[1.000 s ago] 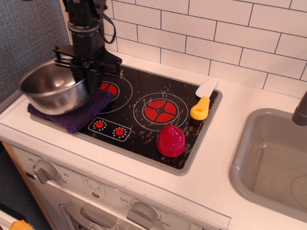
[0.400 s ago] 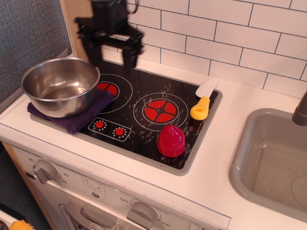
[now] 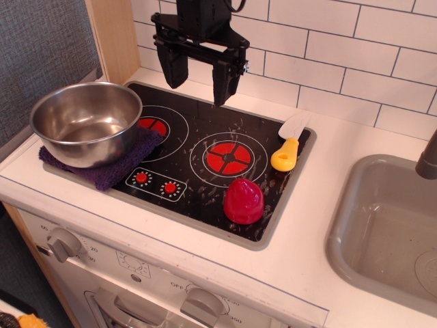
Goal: Place the metal pot on the purple cloth.
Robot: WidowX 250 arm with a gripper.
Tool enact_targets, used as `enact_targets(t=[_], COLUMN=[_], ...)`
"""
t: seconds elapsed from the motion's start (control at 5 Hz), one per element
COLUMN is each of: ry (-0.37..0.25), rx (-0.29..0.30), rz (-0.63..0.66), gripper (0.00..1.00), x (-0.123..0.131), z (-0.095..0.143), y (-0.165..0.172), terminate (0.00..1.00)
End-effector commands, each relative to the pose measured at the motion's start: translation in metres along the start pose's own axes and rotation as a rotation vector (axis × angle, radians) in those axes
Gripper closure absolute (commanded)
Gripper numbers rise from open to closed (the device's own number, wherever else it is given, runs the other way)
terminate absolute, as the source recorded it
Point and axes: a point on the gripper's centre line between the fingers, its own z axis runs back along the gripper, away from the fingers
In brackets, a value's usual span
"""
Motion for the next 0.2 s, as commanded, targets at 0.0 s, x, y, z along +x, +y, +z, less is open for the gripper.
enact_targets(t=[0.0], ry=[-0.047], rx=[0.013], rz=[-0.003], gripper=[0.00], x=[0.0005], z=[0.0149], y=[0.0023], terminate=[1.00])
